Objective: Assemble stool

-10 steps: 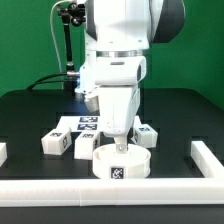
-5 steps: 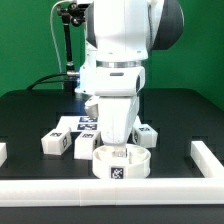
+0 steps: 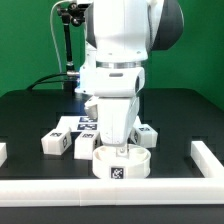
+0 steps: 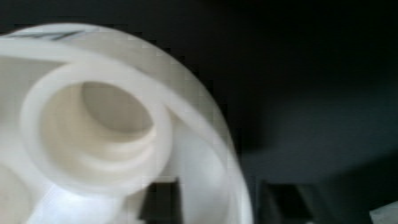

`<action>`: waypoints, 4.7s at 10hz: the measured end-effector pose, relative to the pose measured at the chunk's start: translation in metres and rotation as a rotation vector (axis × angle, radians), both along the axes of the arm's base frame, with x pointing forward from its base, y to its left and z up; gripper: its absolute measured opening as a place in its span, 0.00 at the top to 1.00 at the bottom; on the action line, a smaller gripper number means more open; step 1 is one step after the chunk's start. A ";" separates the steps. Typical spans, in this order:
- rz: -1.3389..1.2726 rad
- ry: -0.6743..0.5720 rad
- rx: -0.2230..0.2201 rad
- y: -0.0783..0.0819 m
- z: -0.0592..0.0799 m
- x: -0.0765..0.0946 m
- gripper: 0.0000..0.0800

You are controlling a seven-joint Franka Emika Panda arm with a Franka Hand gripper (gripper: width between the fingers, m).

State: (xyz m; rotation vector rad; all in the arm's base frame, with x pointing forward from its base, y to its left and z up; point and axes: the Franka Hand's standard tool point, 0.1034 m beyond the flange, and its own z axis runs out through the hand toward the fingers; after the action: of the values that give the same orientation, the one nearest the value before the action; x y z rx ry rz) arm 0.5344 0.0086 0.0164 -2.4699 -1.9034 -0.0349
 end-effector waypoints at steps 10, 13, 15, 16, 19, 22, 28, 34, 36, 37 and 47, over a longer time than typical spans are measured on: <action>0.013 -0.009 0.005 0.008 0.003 0.006 0.96; 0.002 -0.012 0.018 0.033 0.000 0.021 0.96; -0.016 -0.028 0.028 0.047 0.001 0.033 0.96; -0.020 -0.033 0.032 0.055 0.001 0.038 0.96; -0.029 -0.013 0.040 0.070 0.000 0.042 0.96; -0.052 -0.002 0.044 0.078 0.001 0.043 0.96; -0.108 0.000 0.050 0.091 0.003 0.045 0.96; -0.120 -0.018 0.045 0.091 0.023 0.042 0.28; -0.128 -0.023 0.037 0.087 0.045 0.041 0.19; -0.138 -0.027 0.032 0.082 0.055 0.040 0.19; -0.493 -0.028 0.031 0.063 0.057 0.000 0.19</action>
Offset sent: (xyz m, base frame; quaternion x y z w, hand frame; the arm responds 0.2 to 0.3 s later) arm 0.0000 0.0000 0.0000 0.0000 0.0000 0.0000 1.0000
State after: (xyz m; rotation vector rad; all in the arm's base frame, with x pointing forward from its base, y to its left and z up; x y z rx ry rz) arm 0.5348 0.0721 0.0736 -2.8568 -1.2416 -0.1061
